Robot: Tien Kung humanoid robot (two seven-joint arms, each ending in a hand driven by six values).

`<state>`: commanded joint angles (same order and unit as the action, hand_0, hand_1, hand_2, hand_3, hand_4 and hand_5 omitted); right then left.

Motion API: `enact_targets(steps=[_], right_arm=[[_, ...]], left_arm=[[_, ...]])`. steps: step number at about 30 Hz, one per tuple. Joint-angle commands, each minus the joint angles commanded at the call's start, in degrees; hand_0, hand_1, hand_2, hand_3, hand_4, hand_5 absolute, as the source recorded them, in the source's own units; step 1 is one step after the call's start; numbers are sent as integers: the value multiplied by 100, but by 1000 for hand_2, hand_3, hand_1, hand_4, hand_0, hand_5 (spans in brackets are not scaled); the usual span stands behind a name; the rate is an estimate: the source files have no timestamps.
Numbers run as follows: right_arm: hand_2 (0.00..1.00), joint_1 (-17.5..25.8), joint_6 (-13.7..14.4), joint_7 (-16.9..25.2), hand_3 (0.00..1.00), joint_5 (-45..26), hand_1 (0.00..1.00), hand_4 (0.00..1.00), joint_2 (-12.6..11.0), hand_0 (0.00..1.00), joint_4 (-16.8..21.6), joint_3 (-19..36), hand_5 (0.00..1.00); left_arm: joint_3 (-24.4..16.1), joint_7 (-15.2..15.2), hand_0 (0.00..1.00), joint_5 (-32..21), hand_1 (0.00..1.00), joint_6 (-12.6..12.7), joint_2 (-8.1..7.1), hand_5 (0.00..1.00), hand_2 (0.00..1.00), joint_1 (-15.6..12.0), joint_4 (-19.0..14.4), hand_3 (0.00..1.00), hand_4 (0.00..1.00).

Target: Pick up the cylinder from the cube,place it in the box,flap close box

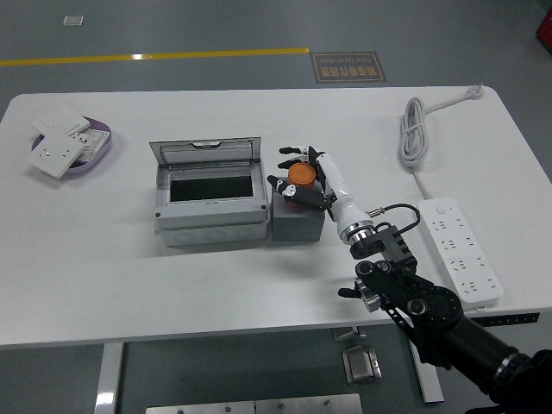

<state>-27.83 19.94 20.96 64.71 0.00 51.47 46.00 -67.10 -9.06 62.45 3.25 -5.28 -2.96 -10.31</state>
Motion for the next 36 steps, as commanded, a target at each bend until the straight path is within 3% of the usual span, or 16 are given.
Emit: enact_targets(steps=[19,20,25,26,36], right_arm=[[521,-34,92,4,634,-78,636,808,0,653,-36,-147,156],[509,-36,94,1,586,-78,615,466,0,665,-37,-157,68],[509,-42,113,-17,586,-74,615,466,0,665,-41,-202,68],[480,-42,120,-21,470,-71,577,324,0,598,-41,-209,2],[476,-29,205,-75,423,-19,563,282,0,574,-22,-233,2]], left_arm=[[47,56,576,-28,590,-11,-5,227,551,26,0,578,597],[60,64,576,-40,592,-13,-4,229,551,27,0,578,597],[78,84,576,-54,592,-16,-2,229,551,39,0,578,597],[80,89,576,-57,592,-16,-3,232,551,40,0,579,594],[114,144,576,-103,596,-20,-17,239,552,48,0,579,594]])
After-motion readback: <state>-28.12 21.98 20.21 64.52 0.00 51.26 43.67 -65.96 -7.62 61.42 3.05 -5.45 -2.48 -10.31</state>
